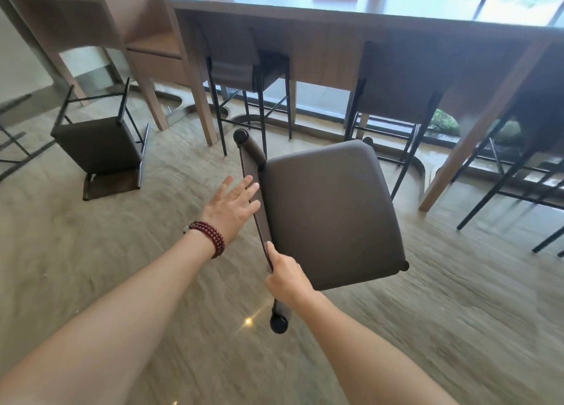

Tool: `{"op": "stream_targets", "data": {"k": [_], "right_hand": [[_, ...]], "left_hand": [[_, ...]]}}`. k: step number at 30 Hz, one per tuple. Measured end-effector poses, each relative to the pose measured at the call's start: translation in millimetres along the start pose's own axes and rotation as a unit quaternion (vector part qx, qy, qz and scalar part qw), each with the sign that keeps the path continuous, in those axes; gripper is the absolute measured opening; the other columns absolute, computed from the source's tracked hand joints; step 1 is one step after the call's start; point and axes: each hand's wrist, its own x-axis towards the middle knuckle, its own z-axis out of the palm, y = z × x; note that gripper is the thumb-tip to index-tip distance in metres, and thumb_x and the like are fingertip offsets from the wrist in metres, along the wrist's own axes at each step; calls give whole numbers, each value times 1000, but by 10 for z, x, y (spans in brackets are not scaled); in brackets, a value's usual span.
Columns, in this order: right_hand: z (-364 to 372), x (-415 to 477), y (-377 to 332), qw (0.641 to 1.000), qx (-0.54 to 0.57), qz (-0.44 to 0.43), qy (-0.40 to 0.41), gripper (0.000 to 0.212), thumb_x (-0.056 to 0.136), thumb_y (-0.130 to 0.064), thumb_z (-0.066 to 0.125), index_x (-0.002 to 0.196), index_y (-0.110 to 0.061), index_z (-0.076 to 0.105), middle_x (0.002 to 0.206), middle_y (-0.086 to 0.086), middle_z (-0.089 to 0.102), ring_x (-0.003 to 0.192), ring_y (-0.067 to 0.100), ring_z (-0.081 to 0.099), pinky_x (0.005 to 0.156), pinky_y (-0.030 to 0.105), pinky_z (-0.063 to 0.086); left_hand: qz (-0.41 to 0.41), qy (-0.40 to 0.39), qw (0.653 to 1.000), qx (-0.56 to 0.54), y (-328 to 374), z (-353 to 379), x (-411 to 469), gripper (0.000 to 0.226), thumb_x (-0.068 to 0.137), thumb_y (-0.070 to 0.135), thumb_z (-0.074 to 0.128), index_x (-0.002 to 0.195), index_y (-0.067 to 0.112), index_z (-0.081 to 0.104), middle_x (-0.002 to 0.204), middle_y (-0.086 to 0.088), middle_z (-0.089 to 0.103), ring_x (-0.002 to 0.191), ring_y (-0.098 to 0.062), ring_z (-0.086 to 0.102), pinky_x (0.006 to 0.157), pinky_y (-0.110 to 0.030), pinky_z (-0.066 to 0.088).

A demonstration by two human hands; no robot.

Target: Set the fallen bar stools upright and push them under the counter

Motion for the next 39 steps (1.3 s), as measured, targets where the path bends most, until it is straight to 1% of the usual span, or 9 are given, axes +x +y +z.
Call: {"op": "stream_targets", "data": {"k": [5, 10, 17, 21, 23, 25, 29, 34, 39], "right_hand": [[-535, 123, 21, 998, -64, -19, -17, 69, 84, -3, 42, 149, -20, 29, 135, 12, 51, 113, 30, 55, 87, 35, 50], [-1224, 195, 169, 995, -91, -37, -8, 56, 80, -1, 39, 127, -25, 59, 117, 7, 64, 103, 28, 59, 86, 37, 53], [-1568, 266, 291, 978, -164, -70, 110, 66, 83, 5, 39, 141, -28, 42, 133, 9, 57, 116, 33, 55, 91, 40, 51], [-1522, 422, 232, 953, -234, -118, 151, 63, 83, 6, 42, 137, -25, 45, 123, 11, 63, 106, 38, 60, 84, 43, 52], [-1528, 468, 269, 945, -256, -129, 160, 58, 83, 5, 44, 133, -24, 49, 121, 10, 65, 104, 37, 62, 83, 43, 53], [-1599, 495, 366, 937, -279, -136, 160, 58, 84, 4, 44, 134, -25, 49, 121, 9, 65, 104, 35, 62, 81, 42, 52], [-1757, 530, 489, 938, -283, -133, 152, 63, 86, 5, 43, 139, -28, 46, 123, 6, 64, 107, 31, 61, 79, 39, 51], [-1636, 486, 562, 925, -282, -161, 198, 68, 80, 9, 46, 136, -29, 46, 104, 4, 67, 88, 30, 64, 66, 33, 46], [-1578, 488, 571, 932, -228, -161, 231, 63, 82, 8, 50, 136, -24, 51, 120, 1, 66, 115, 25, 54, 96, 33, 38]], "left_hand": [[2, 19, 999, 40, 10, -173, 322, 43, 97, 9, 36, 136, 25, 34, 157, -6, 14, 146, -25, -2, 108, -50, -20], [-15, 68, 998, 4, 117, -351, 622, 51, 91, -3, 34, 134, 25, 36, 150, -4, 29, 145, -24, 10, 113, -47, -11], [-79, 71, 994, -22, 42, -362, 782, 53, 91, 0, 36, 136, 26, 32, 141, -2, 42, 138, -24, 27, 116, -44, 4], [-109, 41, 993, -19, -89, -283, 678, 33, 93, 7, 37, 119, 22, 53, 112, -1, 66, 106, -23, 59, 108, -40, 26], [-108, 38, 993, -16, -58, -263, 577, 13, 89, 12, 55, 94, 19, 64, 83, -2, 72, 77, -22, 68, 86, -34, 45], [-97, 46, 994, -15, 22, -267, 534, 6, 81, 16, 68, 76, 17, 64, 63, -1, 69, 56, -21, 66, 63, -27, 47], [-108, 37, 993, -35, 109, -312, 641, 17, 94, 14, 43, 95, 16, 60, 84, -1, 72, 78, -21, 68, 71, -27, 40], [-136, 40, 988, -64, 118, -284, 608, 22, 98, 25, 39, 101, 17, 59, 94, -1, 71, 87, -21, 67, 75, -28, 40], [-230, 18, 948, -220, 129, -319, 560, 27, 93, 39, 49, 98, 16, 62, 98, -5, 69, 92, -24, 63, 81, -33, 43]]}}
